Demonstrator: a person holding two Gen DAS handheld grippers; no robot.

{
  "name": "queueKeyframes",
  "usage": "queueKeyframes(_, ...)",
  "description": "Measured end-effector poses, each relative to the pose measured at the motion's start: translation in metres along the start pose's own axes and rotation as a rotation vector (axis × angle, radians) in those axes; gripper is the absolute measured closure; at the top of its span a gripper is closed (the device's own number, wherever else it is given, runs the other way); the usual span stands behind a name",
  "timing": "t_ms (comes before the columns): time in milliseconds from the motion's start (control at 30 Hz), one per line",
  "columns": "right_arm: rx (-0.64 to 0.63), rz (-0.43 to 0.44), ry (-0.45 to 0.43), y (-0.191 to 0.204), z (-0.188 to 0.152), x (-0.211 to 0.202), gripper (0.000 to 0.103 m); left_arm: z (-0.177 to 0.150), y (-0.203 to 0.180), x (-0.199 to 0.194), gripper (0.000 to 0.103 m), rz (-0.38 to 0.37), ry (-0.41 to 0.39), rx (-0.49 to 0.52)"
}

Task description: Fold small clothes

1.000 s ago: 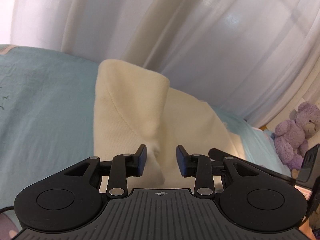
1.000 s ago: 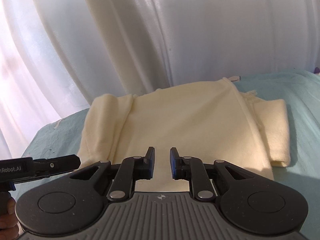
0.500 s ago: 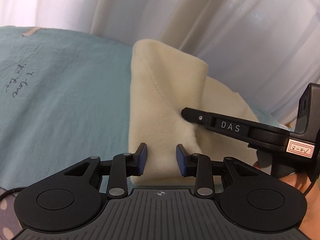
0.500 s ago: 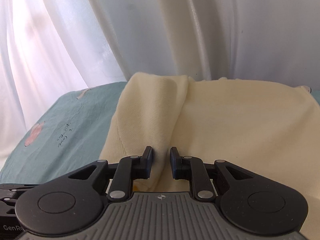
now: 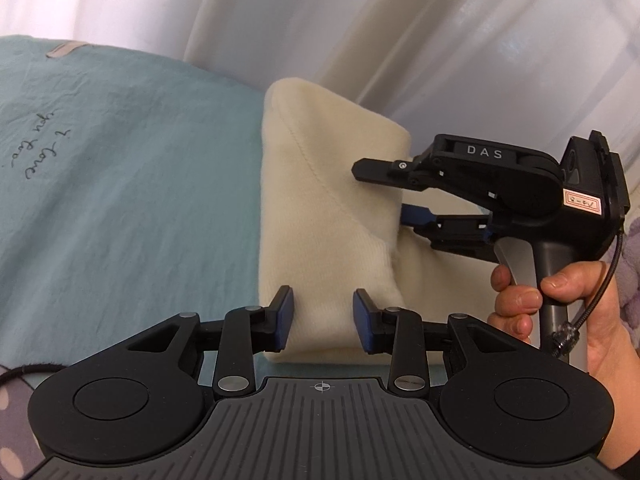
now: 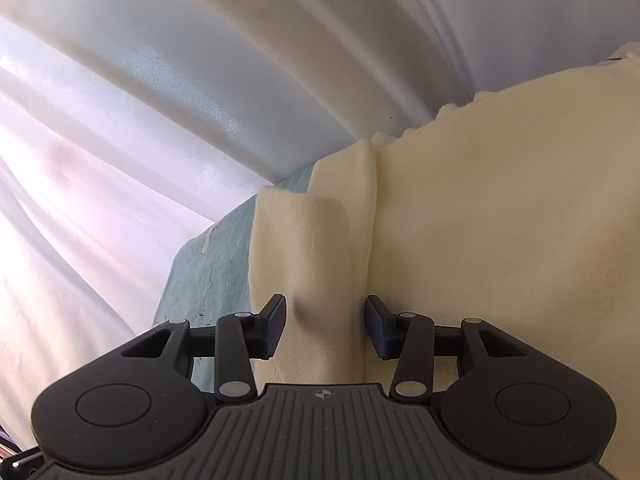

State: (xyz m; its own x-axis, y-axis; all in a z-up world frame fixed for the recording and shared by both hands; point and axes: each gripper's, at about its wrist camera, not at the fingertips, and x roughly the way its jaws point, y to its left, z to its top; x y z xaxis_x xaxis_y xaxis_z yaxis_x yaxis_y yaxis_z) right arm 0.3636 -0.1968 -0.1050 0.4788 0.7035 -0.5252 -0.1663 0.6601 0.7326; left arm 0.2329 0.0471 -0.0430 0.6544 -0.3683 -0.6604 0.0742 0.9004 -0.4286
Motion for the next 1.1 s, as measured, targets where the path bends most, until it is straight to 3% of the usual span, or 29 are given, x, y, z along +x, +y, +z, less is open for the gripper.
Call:
queueKeyframes(167,0.027,0.012,0.012,-0.005,0.003,0.007,0.085,-0.001,0.001,-0.003,0.065,-0.011,0.000,-0.018)
queueKeyframes(267,-0.086,-0.067,-0.018,0.011,-0.002,0.005,0.089,0.000,-0.001,-0.004,0.065,-0.006,0.010,-0.019)
queueKeyframes(433,-0.258,-0.168,-0.057,0.041,-0.011,-0.001,0.090,0.005,-0.002,-0.010,0.066,0.015,0.031,-0.063)
queueKeyframes(633,-0.286,-0.191,-0.069,0.045,-0.015,-0.009,0.091,0.011,-0.003,-0.020,0.064,0.074,0.036,-0.080)
queueKeyframes(767,-0.305,-0.202,-0.082,0.043,-0.016,-0.017,0.091,0.017,-0.001,-0.030,0.064,0.091,-0.014,-0.083)
queueKeyframes(900,-0.351,-0.214,-0.104,0.048,-0.020,-0.023,0.091,0.029,0.003,-0.018,0.064,0.135,-0.023,-0.082)
queueKeyframes(1000,-0.377,-0.231,-0.117,0.051,-0.022,-0.032,0.091,0.034,0.005,0.006,0.072,0.179,0.018,-0.068)
queueKeyframes(1033,-0.382,-0.238,-0.121,0.050,-0.022,-0.036,0.091,0.035,0.004,0.011,0.086,0.174,0.026,-0.068)
queueKeyframes(1100,-0.379,-0.241,-0.124,0.045,-0.022,-0.045,0.091,0.034,0.000,0.018,0.091,0.160,0.052,-0.072)
